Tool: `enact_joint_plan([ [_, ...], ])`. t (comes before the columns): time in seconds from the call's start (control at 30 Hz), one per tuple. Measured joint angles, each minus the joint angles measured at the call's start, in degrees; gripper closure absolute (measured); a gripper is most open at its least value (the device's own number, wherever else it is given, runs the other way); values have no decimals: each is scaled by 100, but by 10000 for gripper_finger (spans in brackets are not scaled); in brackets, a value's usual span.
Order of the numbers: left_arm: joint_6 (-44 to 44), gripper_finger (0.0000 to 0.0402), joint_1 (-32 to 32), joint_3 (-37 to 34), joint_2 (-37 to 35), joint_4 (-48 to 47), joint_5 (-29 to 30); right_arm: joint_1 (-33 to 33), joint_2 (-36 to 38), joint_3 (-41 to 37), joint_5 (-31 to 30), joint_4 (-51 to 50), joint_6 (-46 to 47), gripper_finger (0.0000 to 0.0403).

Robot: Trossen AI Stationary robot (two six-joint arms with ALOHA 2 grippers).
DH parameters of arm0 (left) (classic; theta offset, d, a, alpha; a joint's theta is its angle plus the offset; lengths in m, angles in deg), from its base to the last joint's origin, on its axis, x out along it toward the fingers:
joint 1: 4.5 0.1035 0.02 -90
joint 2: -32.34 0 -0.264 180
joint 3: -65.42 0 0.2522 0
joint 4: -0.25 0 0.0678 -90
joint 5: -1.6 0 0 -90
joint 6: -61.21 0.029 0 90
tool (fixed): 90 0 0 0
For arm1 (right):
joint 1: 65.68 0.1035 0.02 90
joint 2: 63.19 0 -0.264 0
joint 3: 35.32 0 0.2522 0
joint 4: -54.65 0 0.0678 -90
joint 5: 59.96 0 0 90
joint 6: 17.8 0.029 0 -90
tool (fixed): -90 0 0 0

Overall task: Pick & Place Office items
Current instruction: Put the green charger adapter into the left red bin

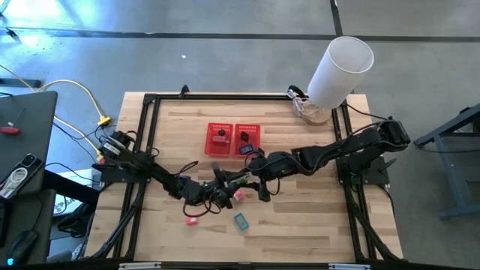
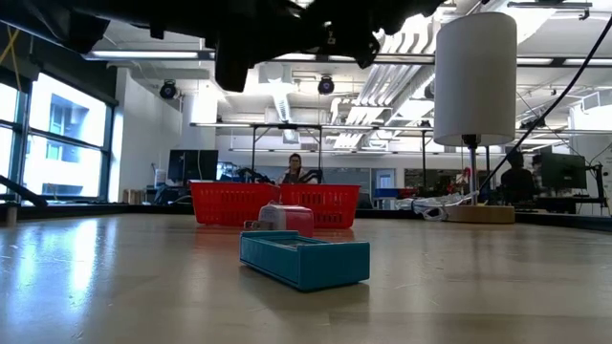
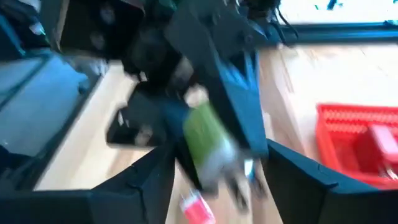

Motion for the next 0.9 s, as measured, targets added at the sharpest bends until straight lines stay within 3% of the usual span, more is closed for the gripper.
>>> enact_joint_plan([
  [0.2,-35,278,-114,0,-15,9,247,-87,115,-15,-504,-818,274,180],
  [0.47,22,278,-136,-2,-35,4,1016,-105,263,-4,-506,-1085,498,182],
  [0.63,-184,278,-9,-2,-35,-10,1404,-57,413,-2,-908,-1354,685,183],
  [0.9,-573,278,374,-4,-35,-79,1531,65,521,-7,-1412,-2065,1180,184],
])
